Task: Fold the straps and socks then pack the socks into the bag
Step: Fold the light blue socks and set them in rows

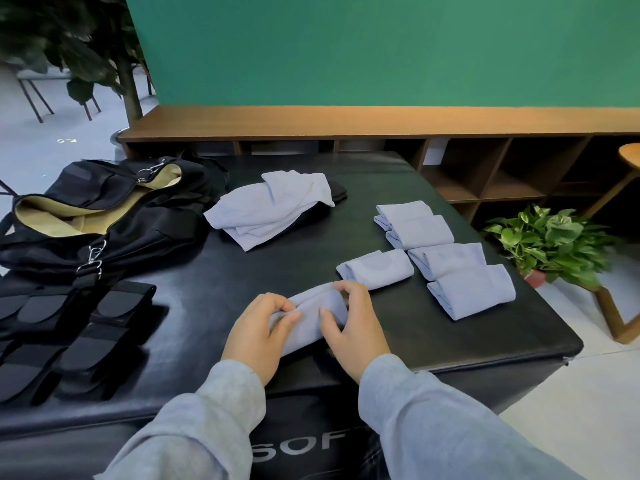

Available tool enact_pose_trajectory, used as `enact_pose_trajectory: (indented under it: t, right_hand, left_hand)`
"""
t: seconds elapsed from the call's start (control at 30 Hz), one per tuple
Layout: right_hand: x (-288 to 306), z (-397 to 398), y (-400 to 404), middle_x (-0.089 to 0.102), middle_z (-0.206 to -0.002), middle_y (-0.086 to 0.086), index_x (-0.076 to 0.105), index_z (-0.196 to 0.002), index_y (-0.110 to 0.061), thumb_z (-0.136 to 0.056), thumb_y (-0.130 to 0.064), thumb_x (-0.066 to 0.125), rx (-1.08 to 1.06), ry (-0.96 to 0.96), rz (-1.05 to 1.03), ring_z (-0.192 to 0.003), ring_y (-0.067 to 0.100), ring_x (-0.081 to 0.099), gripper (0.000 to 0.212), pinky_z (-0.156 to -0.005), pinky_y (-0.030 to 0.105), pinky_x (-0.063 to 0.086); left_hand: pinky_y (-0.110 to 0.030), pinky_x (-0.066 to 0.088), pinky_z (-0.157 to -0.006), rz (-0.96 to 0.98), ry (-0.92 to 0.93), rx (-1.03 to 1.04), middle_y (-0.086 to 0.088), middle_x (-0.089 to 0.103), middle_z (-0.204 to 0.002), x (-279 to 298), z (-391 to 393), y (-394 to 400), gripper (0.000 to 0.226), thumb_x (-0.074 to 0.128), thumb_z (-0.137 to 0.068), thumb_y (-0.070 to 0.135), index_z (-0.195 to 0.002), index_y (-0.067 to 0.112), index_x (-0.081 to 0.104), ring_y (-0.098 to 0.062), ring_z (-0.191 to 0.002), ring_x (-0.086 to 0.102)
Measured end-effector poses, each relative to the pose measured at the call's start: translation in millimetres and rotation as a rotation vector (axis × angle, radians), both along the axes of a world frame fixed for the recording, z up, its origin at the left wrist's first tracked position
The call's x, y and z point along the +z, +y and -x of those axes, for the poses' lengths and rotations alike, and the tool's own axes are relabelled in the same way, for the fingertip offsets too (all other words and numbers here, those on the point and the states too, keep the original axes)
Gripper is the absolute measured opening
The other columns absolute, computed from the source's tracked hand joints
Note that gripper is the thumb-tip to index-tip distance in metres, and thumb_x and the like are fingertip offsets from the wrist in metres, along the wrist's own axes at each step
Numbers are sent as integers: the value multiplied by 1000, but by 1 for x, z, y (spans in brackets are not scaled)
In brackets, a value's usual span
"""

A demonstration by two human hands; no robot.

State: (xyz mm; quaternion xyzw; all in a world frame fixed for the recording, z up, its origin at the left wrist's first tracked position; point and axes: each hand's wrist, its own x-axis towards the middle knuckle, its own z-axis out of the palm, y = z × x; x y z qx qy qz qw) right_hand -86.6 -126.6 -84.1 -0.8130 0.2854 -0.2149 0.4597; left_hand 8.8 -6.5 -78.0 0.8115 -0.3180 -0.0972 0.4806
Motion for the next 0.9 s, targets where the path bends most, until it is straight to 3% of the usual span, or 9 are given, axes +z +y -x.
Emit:
enact_pose_trajectory:
  t: [0.07,0.13,0.23,0.33,0.47,0.6,0.77,0.9]
  right_hand:
    - [2,3,-3,36,-110,-32,36,-105,-39,-92,-18,53,-26,-92,22,-98,-19,42,30,-81,8,42]
    - [5,5,-8,37,-112,-27,36,-96,-40,-92,-9,52,-76,-183,66,-101,-21,38,35,-81,0,32]
    - [11,8,-26,39,-113,-16,42,-85,-38,-91,-1,54,-131,-258,121,-104,-20,37,39,-83,-2,27]
    - [19,11,-55,35,-114,-22,47,-75,-38,-91,-3,56,-143,-241,135,-102,-25,35,39,-79,-5,25]
    - [31,10,-100,36,-112,-23,50,-73,-38,-89,-1,59,-168,-256,153,-101,-26,37,41,-81,-5,24]
    - [41,2,-144,41,-111,-16,54,-74,-35,-87,-2,62,-185,-240,164,-100,-26,37,37,-82,-5,24]
    - [44,-6,-200,54,-110,-2,56,-83,-31,-85,-5,62,-185,-110,194,-95,-23,41,27,-79,-4,26]
    - [43,-12,-237,49,-110,0,57,-83,-23,-82,5,52,-214,-43,177,-86,-25,41,28,-74,-6,27]
  left_hand:
    - [-6,36,-69,40,23,-10,16,58,-91,6,3,-9,15,60,-89,22,-78,32,56,8,-89,49]
    - [-9,37,-70,68,57,-23,15,59,-91,13,5,-22,17,60,-89,20,-78,32,56,3,-89,51]
    - [-7,38,-72,93,23,-85,13,59,-90,22,5,-44,22,58,-89,14,-77,32,55,5,-88,51]
    - [-3,37,-68,31,-39,-190,12,56,-90,30,-1,-68,24,54,-91,10,-76,29,53,8,-87,47]
    - [-4,37,-71,-61,-52,-335,13,53,-92,34,-9,-103,34,52,-91,9,-73,38,52,2,-88,49]
    - [-4,38,-75,-16,-64,-365,11,56,-95,42,-16,-144,45,51,-87,-3,-70,38,57,0,-90,52]
    - [-6,35,-84,-25,-162,-388,11,53,-98,48,-34,-201,26,50,-90,1,-90,22,66,-5,-98,51]
    - [6,23,-82,-13,-174,-408,9,40,-118,46,-44,-242,10,58,-89,10,-95,14,65,-3,-103,43]
